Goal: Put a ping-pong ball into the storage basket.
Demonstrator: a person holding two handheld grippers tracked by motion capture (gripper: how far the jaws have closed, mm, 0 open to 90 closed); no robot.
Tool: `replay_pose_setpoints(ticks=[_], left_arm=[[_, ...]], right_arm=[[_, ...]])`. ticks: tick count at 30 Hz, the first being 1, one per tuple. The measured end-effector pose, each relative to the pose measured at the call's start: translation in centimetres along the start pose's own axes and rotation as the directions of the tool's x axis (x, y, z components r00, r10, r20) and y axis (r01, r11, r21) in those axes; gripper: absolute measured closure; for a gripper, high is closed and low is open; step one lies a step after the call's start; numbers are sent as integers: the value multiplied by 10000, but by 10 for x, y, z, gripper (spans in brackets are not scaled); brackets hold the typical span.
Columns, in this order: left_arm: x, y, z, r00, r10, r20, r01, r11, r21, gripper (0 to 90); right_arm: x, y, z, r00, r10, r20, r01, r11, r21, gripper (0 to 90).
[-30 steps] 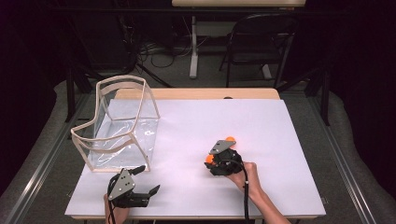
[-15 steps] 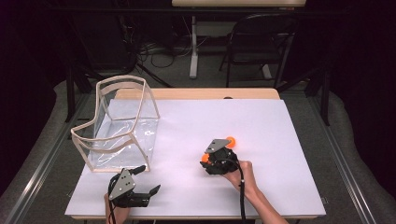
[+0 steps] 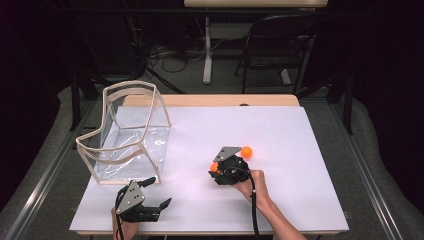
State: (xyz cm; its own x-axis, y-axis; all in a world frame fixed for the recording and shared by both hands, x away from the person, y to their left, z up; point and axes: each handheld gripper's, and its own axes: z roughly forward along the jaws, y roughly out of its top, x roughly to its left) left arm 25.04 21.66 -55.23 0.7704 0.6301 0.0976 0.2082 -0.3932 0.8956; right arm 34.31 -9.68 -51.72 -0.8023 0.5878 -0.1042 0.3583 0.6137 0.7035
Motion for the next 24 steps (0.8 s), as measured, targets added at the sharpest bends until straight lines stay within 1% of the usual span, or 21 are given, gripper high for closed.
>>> replay_pose_setpoints(ticks=[7, 13, 18, 24], left_arm=[[0, 0, 0, 10000, -52, -20, 52, 10000, -29, 157], [0, 0, 0, 10000, -15, -5, 15, 10000, -14, 157], [0, 0, 0, 10000, -27, -8, 27, 10000, -16, 157], [0, 0, 0, 10000, -42, -8, 42, 10000, -12, 157]], right_arm=[[1, 5, 6, 10000, -44, -27, 44, 10000, 30, 505], [0, 10, 7, 9999, -113, 16, 113, 9999, 1, 505], [0, 14, 9, 9999, -119, -59, 119, 9999, 8, 506], [1, 19, 12, 9997, -242, -49, 242, 9997, 46, 506]])
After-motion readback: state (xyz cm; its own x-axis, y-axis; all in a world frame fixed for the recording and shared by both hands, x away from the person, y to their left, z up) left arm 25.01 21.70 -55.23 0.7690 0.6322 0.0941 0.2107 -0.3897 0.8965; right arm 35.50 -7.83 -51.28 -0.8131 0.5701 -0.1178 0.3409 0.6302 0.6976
